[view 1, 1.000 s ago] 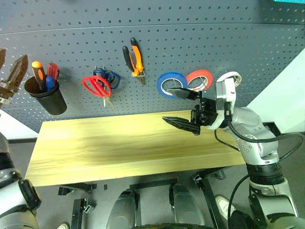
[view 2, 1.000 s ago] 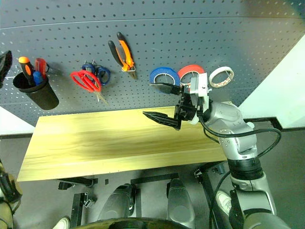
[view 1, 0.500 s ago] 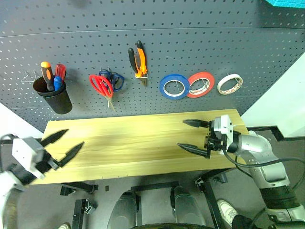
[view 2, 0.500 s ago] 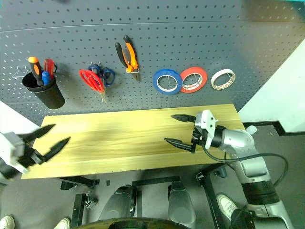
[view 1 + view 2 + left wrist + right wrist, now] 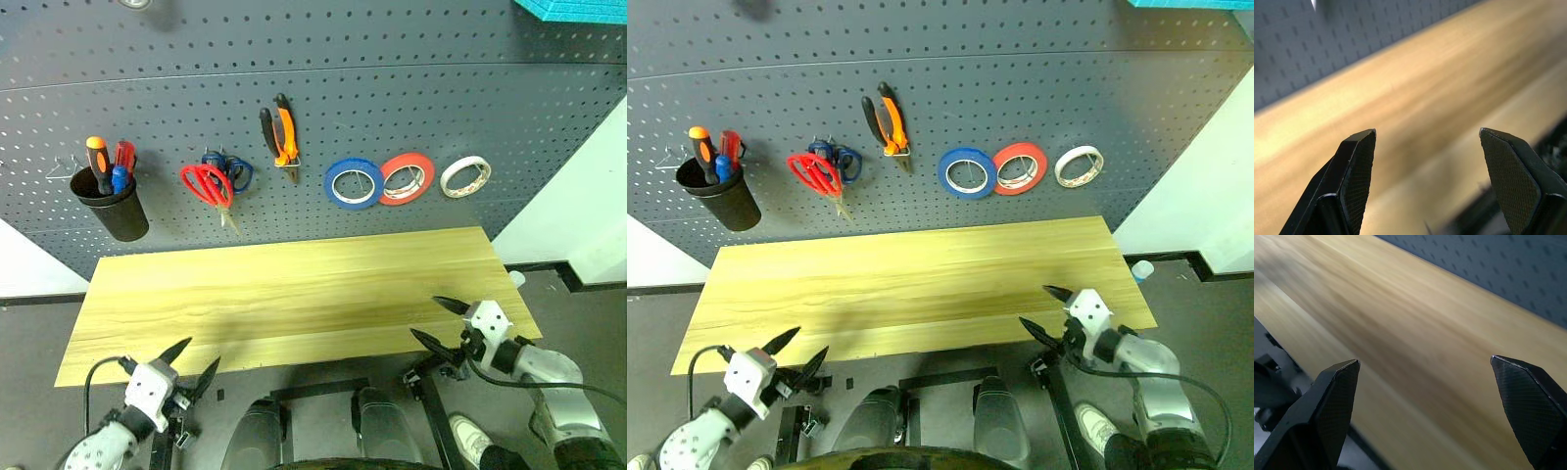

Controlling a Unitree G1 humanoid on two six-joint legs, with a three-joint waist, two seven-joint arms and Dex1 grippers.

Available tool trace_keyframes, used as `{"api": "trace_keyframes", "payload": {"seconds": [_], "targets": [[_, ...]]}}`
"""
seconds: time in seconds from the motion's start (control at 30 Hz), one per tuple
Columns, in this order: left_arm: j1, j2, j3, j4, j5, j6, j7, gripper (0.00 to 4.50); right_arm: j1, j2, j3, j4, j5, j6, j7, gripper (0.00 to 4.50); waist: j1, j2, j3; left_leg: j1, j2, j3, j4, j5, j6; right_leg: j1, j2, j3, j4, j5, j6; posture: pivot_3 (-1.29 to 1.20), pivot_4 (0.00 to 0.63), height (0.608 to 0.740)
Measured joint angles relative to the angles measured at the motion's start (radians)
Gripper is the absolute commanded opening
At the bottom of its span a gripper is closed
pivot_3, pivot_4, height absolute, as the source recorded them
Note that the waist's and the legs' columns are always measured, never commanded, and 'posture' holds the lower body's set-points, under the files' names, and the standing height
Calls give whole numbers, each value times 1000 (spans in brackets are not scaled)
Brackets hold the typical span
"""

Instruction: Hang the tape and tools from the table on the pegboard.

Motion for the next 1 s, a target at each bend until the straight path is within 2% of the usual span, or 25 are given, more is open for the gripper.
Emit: {"api": "trace_keyframes", "payload": {"seconds": [0.17, 0.37, 0.6, 1.0], "targets": [[-24, 3, -20, 47, 2, -43, 36, 3525, -10, 10, -3, 45, -1, -32, -24, 4500, -19, 15, -16, -4, 2, -1, 1, -2, -3, 5, -1, -6, -16, 0, 0, -54, 84, 733], [-55, 16, -34, 70, 2, -63, 57, 3525, -38, 20, -3, 78, -9, -47, -41, 4500, -22, 11, -25, -1, 0, 0, -3, -3, 5, 4, -2, -5, -11, 0, 0, -53, 67, 733], [-51, 19, -57, 103, 2, -84, 67, 3525, -46, 36, 5, 68, -19, -35, -61, 4500, 1, 16, -37, 1, 1, 0, 0, -3, 5, 4, -1, -4, -3, -1, 2, -46, 63, 733], [-64, 24, -74, 122, 15, -93, 105, 3525, -68, 38, 20, -28, -28, 55, -76, 4500, 4, 18, -47, 0, 1, 0, -1, -3, 5, 3, -2, -5, -5, -1, 2, -27, 61, 733]]}}
